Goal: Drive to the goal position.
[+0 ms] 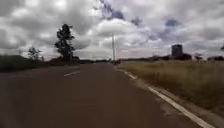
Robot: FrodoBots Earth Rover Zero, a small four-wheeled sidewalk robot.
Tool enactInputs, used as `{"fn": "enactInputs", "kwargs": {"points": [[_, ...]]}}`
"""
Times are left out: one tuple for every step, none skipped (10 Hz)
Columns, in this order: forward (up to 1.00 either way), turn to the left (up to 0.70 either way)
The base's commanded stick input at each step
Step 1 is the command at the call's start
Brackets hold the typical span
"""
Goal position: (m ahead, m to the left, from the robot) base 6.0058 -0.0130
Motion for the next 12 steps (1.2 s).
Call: {"fn": "enactInputs", "kwargs": {"points": [[0.85, -0.15], [0.85, -0.28], [0.85, -0.28], [0.85, -0.19], [0.85, -0.10], [0.85, -0.01], [0.85, 0.00], [0.85, 0.00], [0.85, 0.00], [0.85, 0.00], [0.85, 0.00], [0.85, 0.00]]}}
